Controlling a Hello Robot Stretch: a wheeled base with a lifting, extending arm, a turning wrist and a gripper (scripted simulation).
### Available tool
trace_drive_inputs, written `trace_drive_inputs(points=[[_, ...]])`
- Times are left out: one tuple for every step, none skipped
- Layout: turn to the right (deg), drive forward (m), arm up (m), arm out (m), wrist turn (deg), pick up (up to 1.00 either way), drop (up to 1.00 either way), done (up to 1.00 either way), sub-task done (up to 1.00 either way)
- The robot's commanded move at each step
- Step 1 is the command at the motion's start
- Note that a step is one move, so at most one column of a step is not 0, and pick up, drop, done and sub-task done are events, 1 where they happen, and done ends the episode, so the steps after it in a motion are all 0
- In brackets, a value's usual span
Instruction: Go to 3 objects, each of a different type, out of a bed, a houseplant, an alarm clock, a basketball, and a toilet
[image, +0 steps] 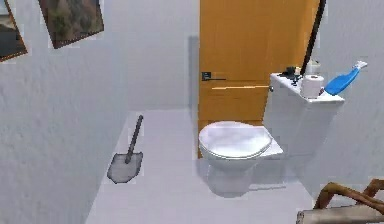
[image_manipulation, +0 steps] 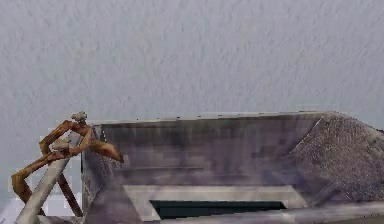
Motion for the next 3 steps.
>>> trace_drive_inputs(points=[[3.0,0.00,0.00,0.00,0.0,0.00,0.00,0.00,0.00],[0.0,0.30,0.00,0.00,0.0,0.00,0.00,0.00,0.00],[12.0,0.00,0.00,0.00,0.0,0.00,0.00,0.00,0.00]])
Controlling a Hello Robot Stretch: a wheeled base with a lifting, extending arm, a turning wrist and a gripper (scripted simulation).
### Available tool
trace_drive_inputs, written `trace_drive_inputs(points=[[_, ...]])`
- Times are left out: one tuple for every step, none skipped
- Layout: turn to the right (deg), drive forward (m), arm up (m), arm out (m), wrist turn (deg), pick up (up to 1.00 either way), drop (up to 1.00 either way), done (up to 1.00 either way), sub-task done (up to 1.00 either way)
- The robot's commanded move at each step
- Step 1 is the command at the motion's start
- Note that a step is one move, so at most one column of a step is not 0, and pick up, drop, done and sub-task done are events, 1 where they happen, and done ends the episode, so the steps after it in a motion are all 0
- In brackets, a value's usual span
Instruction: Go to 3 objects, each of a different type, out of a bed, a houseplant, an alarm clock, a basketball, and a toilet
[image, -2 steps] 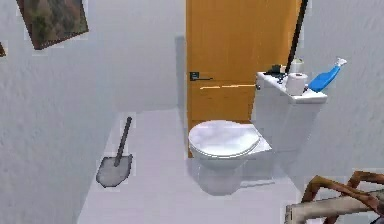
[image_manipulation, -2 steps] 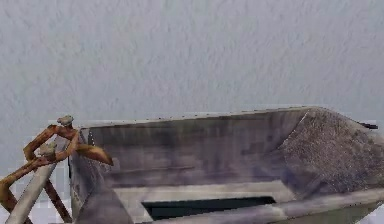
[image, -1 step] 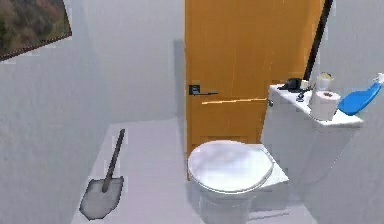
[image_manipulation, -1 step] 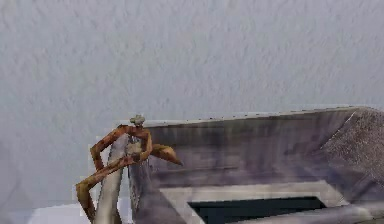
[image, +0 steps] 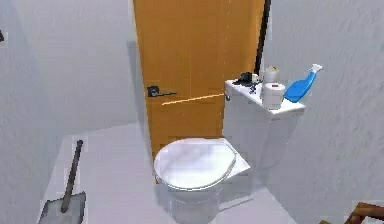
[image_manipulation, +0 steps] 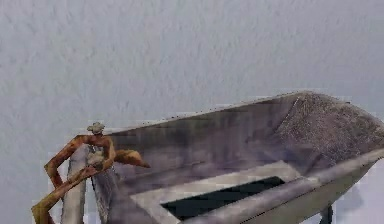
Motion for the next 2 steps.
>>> trace_drive_inputs(points=[[0.0,0.00,0.00,0.00,0.0,0.00,0.00,0.00,1.00],[-45.0,0.00,0.00,0.00,0.0,0.00,0.00,0.00,0.00]])
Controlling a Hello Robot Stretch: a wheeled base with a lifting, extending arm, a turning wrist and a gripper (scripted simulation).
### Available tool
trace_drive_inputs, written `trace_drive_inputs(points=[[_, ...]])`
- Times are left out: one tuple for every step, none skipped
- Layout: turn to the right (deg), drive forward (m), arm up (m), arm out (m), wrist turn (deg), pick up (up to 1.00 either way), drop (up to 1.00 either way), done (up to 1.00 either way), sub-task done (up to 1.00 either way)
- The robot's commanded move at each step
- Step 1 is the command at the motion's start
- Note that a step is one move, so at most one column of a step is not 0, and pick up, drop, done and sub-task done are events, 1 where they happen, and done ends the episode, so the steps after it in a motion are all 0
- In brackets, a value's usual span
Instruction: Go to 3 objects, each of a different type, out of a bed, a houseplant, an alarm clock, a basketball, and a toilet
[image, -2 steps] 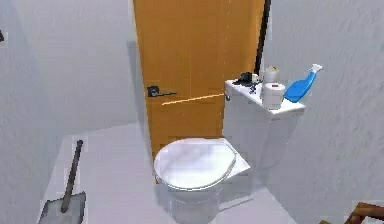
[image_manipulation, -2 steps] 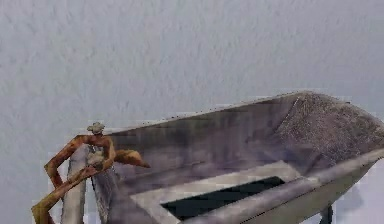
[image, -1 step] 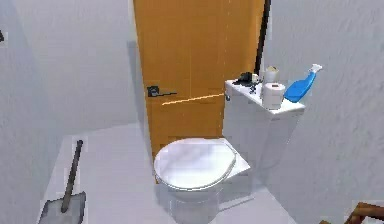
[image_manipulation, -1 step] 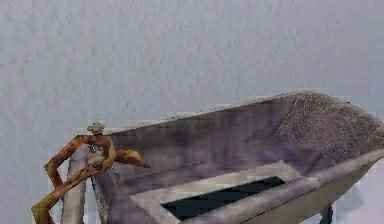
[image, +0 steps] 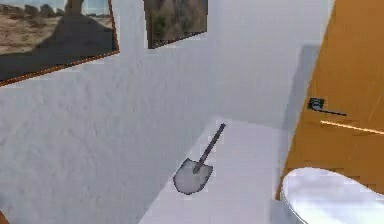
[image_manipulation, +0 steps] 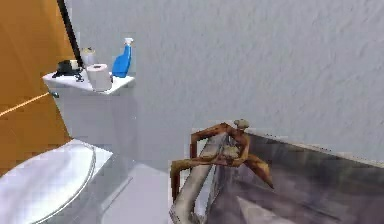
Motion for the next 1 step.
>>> trace_drive_inputs(points=[[-45.0,0.00,0.00,0.00,0.0,0.00,0.00,0.00,0.00]])
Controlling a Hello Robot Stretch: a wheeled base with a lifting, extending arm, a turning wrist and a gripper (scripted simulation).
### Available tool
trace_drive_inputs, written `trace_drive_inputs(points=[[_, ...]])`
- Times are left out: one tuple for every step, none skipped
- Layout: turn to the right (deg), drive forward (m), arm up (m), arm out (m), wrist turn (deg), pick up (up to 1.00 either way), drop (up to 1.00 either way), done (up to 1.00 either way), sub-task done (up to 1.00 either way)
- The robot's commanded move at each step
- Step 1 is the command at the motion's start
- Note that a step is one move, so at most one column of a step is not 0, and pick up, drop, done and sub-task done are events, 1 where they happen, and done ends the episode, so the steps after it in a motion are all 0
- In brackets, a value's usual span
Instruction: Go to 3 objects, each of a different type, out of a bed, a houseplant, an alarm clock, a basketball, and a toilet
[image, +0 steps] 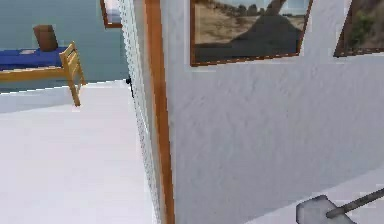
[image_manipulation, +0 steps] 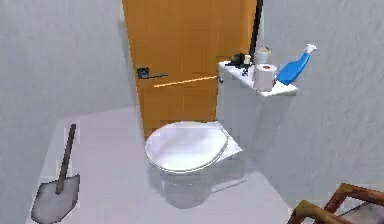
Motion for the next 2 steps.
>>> trace_drive_inputs(points=[[-45.0,0.00,0.00,0.00,0.0,0.00,0.00,0.00,0.00],[-27.0,0.00,0.00,0.00,0.0,0.00,0.00,0.00,0.00]])
